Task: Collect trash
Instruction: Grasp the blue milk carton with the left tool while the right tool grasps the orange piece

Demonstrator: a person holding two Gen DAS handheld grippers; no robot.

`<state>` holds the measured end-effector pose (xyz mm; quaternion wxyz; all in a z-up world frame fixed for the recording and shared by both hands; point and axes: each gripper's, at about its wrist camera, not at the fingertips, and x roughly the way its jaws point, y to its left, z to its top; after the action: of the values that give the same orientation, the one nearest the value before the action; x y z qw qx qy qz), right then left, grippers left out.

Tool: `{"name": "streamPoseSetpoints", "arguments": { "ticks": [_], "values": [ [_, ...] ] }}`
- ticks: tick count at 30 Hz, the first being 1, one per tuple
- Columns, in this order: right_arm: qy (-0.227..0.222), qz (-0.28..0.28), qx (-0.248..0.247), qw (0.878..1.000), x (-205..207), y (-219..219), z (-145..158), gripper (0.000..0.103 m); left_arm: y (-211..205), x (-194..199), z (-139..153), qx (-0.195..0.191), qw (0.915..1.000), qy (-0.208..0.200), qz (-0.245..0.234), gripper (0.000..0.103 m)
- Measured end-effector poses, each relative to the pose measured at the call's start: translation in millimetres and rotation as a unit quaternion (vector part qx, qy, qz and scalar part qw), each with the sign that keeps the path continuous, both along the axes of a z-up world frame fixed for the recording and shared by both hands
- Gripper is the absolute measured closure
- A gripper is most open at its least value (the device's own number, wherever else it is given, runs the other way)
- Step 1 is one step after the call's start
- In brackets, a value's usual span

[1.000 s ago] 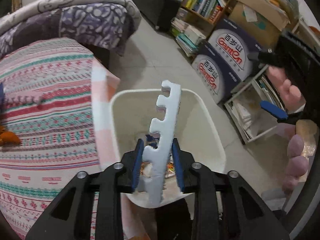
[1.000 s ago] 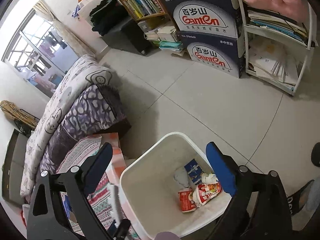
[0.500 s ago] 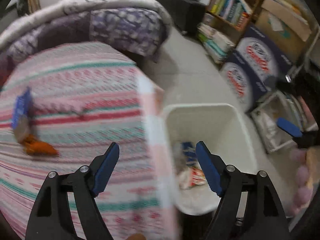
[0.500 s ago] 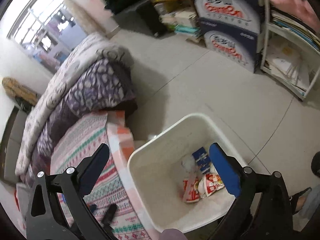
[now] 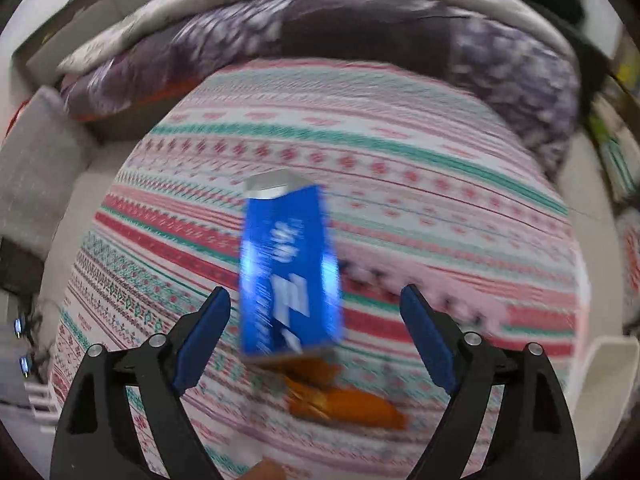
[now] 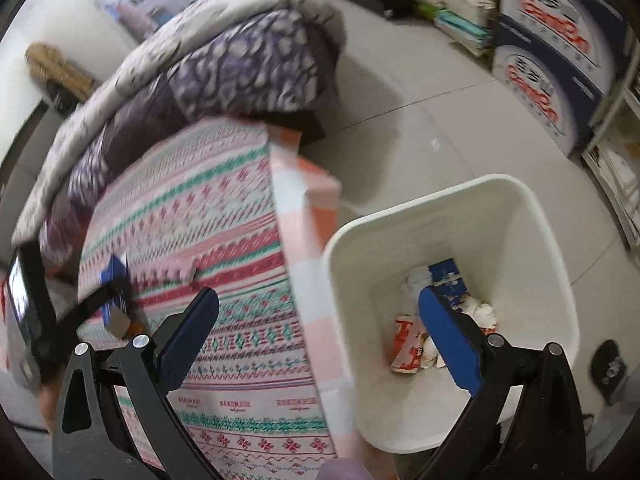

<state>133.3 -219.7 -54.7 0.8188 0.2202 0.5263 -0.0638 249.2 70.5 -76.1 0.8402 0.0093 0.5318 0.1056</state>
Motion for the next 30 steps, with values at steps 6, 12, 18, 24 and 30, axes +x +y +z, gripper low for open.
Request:
{"name": "streamPoseSetpoints", "arguments": {
  "ticks": [6, 12, 18, 24, 30],
  "values": [
    [0.016, 0.043, -0.003, 0.999, 17.8, 40.2, -10.0, 0.007, 43.2, 24.1, -32.1, -0.09, 0.9936, 0.059, 0.036, 0.018],
    [0.027, 0.075, 0.001, 0.997, 33.8, 77.8, -23.3, 0.007, 72.3, 20.5, -35.8, -0.127, 0.9893, 0.066, 0.032, 0.046],
    [0.009, 0.163, -0.017, 0.986, 42.6, 134.0, -27.4, 0.007, 103.9, -1.5, -14.2, -0.125, 0.9911, 0.029, 0.035, 0.046],
    [-0.011, 0.302, -0.114, 0.947, 35.9, 205.0, -40.1, 0.016, 133.4, -30.3, 17.2, -0.141, 0.9882, -0.008, 0.059, 0.046],
    [0.001, 0.36, -0.142, 0.922, 34.6, 232.4, -63.1, 0.036, 127.5, -50.0, 36.5, -0.14, 0.9887, -0.021, 0.049, 0.046]
  ]
}}
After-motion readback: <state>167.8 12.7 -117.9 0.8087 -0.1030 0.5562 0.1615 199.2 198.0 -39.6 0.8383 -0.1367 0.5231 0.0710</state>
